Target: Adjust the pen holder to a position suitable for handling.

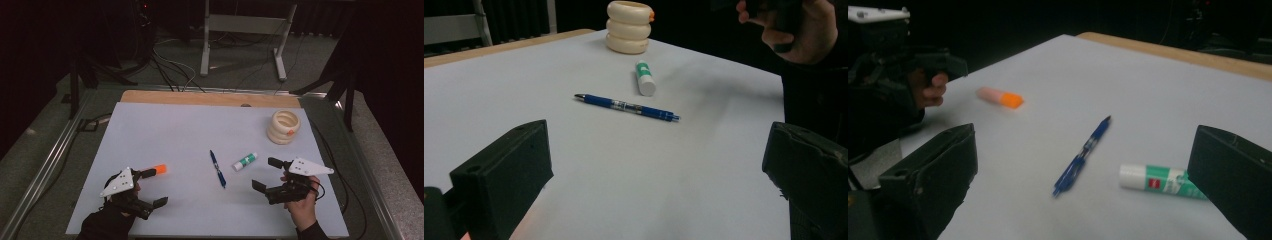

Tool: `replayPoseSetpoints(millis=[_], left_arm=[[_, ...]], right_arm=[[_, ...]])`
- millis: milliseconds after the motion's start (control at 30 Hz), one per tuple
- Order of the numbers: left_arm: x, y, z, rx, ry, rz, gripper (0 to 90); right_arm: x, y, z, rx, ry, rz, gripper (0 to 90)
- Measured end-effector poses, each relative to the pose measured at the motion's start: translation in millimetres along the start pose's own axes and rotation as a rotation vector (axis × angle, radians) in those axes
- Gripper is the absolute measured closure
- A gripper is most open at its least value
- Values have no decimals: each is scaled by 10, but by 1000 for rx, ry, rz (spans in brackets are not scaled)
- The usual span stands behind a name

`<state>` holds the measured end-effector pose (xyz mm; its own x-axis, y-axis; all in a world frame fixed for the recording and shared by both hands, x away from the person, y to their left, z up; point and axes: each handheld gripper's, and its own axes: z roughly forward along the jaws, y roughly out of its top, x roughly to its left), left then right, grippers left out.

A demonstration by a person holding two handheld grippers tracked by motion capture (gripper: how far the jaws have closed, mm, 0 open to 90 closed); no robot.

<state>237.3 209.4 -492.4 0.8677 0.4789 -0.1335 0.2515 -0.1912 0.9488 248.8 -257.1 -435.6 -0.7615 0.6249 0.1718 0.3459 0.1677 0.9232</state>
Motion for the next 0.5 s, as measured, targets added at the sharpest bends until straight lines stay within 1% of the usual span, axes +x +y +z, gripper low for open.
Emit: replayPoseSetpoints(millis=[67,100,133,167,367,433,467,500], left_arm=[[-4,4,-2,0,-2,3,1],[-4,3,-2,-1,-3,3,1],[0,1,0,5,-2,2,1],[0,1,0,5,-2,2,1],[3,0,-2,0,-3,0,1],[5,0,-4,1,-5,1,1],[4,2,-6,-1,-5,1,1],[4,2,-6,-1,-5,1,1]], right_arm=[[-7,31,-5,-2,-4,-1,0],[-14,60,-10,-6,-10,-10,0],[-38,115,-19,-12,-17,-11,0],[-38,115,-19,-12,-17,-11,0],[-124,262,-19,-28,-48,-32,0],[-165,304,-16,-34,-60,-29,0],[-211,340,-12,-44,-69,-21,0],[-211,340,-12,-44,-69,-21,0]])
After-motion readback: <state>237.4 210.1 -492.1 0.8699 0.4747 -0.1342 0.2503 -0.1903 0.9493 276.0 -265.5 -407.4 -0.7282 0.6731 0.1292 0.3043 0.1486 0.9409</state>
